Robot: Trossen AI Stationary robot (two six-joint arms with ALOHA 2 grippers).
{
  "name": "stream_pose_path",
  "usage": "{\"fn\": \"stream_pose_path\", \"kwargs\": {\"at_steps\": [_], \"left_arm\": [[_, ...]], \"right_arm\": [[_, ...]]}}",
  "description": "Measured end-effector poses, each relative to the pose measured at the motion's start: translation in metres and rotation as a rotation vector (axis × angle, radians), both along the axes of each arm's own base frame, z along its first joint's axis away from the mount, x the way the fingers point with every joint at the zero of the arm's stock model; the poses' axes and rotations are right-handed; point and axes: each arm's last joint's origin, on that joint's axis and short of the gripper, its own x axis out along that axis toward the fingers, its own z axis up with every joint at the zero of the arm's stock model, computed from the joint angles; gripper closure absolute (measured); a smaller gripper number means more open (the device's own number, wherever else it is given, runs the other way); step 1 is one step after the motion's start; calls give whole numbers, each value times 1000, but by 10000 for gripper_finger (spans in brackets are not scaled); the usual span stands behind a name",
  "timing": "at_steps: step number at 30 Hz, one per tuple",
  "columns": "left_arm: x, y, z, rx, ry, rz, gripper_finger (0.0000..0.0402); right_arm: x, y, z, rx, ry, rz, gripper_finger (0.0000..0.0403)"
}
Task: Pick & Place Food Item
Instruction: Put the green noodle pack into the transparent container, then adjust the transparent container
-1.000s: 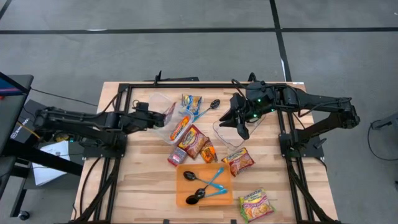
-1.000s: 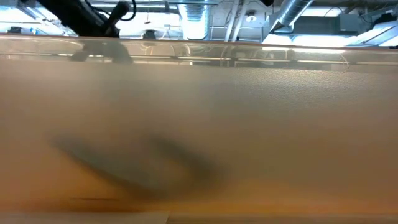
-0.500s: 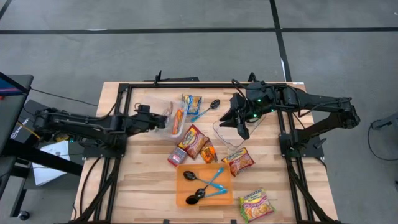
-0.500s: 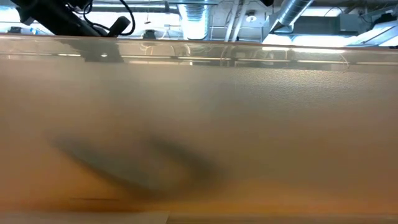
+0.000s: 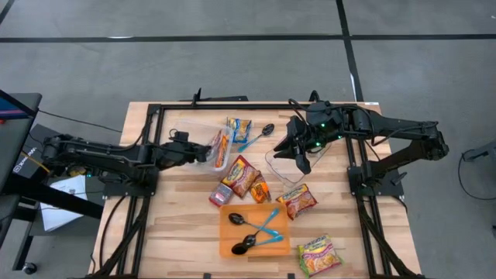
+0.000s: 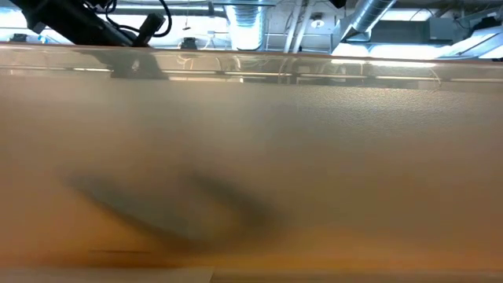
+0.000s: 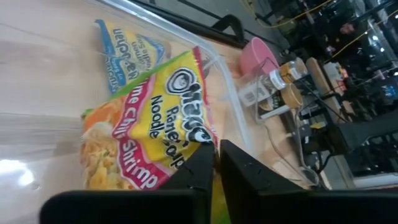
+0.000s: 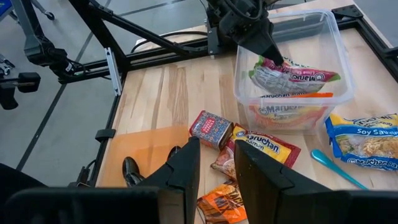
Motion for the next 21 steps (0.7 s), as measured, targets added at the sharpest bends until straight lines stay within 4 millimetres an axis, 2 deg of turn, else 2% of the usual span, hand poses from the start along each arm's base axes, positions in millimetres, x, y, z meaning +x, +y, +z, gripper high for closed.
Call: {"fn": "stream_pose_path", "kwargs": {"at_steps": [12,21], "left_arm": [[1,0,1,3,-13,-1,281],[0,0,1,3,-7,0,264]], "right_arm": [[0,0,0,0,0,1,310],[0,0,0,0,0,1,310]]}}
